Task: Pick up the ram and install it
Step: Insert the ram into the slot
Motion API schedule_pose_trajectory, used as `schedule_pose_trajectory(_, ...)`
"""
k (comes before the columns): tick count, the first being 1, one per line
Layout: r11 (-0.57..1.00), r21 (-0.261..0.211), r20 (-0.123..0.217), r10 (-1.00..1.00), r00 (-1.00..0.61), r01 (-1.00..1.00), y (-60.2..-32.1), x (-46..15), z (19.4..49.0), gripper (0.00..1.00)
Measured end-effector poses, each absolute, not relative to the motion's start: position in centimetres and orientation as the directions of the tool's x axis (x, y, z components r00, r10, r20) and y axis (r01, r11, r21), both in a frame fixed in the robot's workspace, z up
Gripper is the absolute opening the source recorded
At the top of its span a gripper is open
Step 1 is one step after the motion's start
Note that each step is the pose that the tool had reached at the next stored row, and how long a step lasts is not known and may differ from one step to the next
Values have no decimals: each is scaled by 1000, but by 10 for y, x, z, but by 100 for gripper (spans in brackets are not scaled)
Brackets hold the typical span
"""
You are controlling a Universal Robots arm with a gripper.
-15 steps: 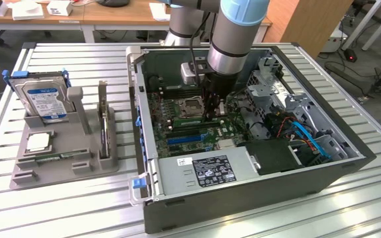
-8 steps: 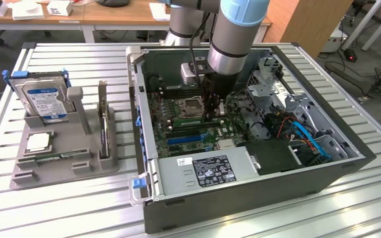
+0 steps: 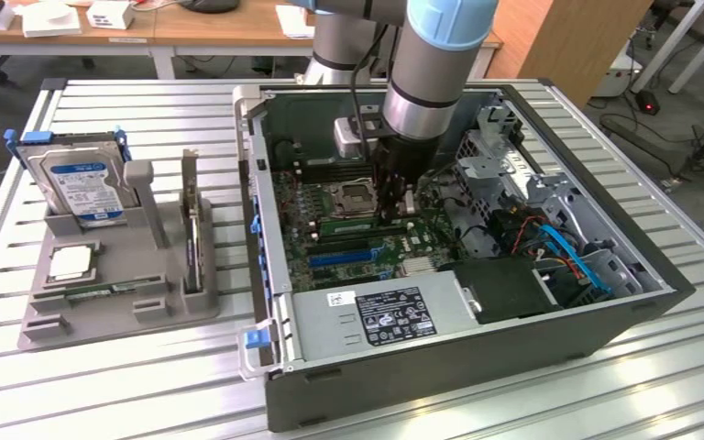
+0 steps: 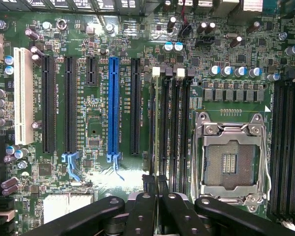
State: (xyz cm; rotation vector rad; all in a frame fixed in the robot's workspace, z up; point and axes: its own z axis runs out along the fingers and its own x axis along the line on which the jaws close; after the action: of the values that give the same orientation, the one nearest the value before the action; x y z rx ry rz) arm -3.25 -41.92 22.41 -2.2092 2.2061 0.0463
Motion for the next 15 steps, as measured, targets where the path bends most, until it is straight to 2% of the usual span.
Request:
schedule_pose_trajectory(8,-2,7,-35,-999,1,-1000,-419,-32,221,11)
schedule_pose_trajectory(10,-2,7,-35,-999,1,-1000,-419,-32,221,24)
schedule_pose_trajectory(15,-2,7,-35,-999,1,-1000,-419,-32,221,24)
